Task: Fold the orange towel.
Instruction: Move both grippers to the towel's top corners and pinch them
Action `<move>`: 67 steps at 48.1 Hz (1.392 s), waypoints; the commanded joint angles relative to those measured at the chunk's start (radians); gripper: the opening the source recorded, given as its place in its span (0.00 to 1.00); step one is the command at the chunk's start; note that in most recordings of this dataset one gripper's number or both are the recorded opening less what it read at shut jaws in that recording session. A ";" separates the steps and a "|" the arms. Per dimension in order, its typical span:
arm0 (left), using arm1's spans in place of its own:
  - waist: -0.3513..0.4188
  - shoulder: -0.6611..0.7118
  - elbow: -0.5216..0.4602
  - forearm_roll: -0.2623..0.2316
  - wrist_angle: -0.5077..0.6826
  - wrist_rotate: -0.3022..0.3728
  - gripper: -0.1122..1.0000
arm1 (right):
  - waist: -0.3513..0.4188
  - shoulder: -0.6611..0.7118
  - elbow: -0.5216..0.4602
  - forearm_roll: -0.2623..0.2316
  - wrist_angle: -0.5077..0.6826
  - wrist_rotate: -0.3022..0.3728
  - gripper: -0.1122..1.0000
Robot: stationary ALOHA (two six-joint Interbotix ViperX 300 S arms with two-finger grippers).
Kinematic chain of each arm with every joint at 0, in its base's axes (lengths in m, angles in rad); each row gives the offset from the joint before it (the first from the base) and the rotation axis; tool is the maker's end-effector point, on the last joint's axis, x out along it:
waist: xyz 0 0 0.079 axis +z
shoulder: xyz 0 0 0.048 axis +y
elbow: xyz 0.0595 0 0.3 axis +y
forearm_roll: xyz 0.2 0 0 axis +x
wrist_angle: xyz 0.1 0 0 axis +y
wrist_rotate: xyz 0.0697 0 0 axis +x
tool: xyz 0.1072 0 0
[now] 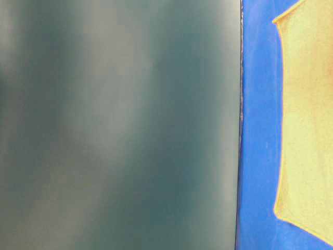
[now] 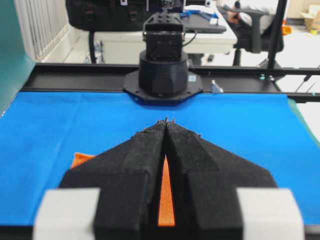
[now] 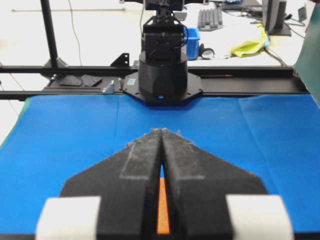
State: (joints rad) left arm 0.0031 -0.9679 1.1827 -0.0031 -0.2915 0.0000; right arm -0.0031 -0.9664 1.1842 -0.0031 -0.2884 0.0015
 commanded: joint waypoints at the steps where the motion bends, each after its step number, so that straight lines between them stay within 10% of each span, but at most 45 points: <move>1: -0.006 0.029 -0.018 -0.025 0.005 -0.012 0.10 | -0.005 0.017 -0.025 0.006 -0.003 0.008 0.10; 30: 0.158 0.336 -0.058 -0.029 -0.069 -0.034 0.11 | -0.264 0.186 -0.049 0.008 0.144 0.101 0.10; 38: 0.232 0.460 -0.084 -0.029 -0.069 -0.064 0.44 | -0.365 0.325 -0.061 0.008 0.184 0.106 0.14; 47: 0.275 0.620 -0.118 -0.028 -0.080 -0.066 0.90 | -0.407 0.492 -0.087 0.003 0.184 0.104 0.61; 67: 0.365 0.959 -0.181 -0.028 -0.198 -0.063 0.89 | -0.445 0.842 -0.141 -0.002 0.038 0.100 0.61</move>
State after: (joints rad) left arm 0.3605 -0.0414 1.0278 -0.0307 -0.4679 -0.0644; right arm -0.4418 -0.1565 1.0677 -0.0031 -0.2194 0.1028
